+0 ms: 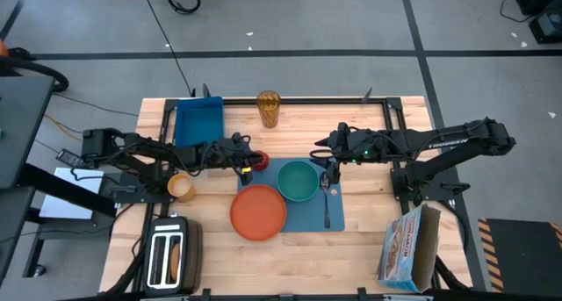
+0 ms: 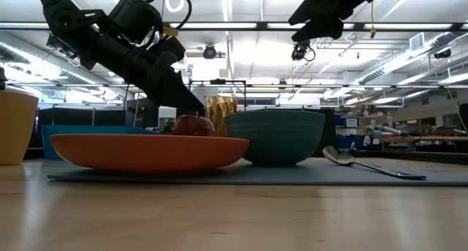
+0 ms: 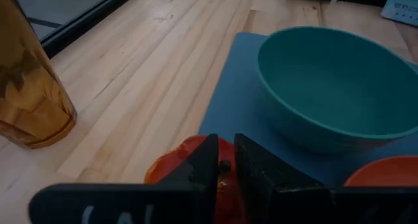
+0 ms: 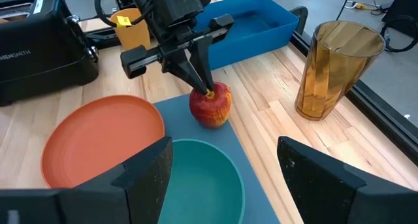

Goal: Arrange a breakfast setting
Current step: Put the red apple on the blue cutting board to the top of the orange plate, then put the yellow cup of milk on the blue cutting board to the top right of the green bowl

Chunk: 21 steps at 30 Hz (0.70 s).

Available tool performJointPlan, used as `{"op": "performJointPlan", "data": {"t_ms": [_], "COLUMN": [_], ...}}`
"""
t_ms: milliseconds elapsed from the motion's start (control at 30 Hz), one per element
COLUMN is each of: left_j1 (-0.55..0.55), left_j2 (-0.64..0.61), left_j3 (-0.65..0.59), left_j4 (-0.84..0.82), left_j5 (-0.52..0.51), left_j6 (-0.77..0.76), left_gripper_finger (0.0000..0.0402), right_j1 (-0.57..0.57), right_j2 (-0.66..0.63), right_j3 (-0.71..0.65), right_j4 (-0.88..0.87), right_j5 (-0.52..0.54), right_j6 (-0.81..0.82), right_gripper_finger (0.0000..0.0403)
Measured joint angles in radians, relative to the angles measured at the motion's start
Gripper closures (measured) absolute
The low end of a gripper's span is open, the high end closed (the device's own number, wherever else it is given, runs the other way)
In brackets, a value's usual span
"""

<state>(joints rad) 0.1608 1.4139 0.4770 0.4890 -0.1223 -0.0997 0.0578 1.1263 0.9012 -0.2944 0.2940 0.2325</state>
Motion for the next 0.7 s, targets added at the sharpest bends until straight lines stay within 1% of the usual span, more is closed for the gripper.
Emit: {"op": "performJointPlan", "data": {"t_ms": [200,300,400,533,600,700], "left_j1": [0.000,0.000,0.000,0.000,-0.001,-0.017], "left_j2": [0.000,0.000,0.000,-0.018,-0.036,-0.082], "left_j3": [0.001,0.001,0.001,0.002,0.022,0.075], "left_j4": [0.032,0.041,0.044,0.050,0.022,-0.062], "left_j5": [0.000,0.000,0.000,0.000,0.008,0.017], "left_j6": [0.014,0.030,0.033,0.059,0.081,0.112], "left_gripper_finger": [0.0344,0.0338,0.0322,0.0288,0.0273,0.0261], "right_j1": [0.000,0.000,0.000,0.000,0.000,0.000], "right_j2": [0.000,0.000,0.000,0.000,0.000,0.000], "right_j3": [0.000,0.000,0.000,0.000,0.000,0.000], "right_j4": [-0.001,-0.010,-0.014,-0.015,-0.016,-0.017], "right_j5": [-0.001,-0.013,-0.019,-0.019,-0.022,-0.027], "right_j6": [0.000,0.006,0.017,0.002,-0.009,-0.024], "right_gripper_finger": [0.0119,0.0119,0.0119,0.0119,0.0119,0.0119]}}
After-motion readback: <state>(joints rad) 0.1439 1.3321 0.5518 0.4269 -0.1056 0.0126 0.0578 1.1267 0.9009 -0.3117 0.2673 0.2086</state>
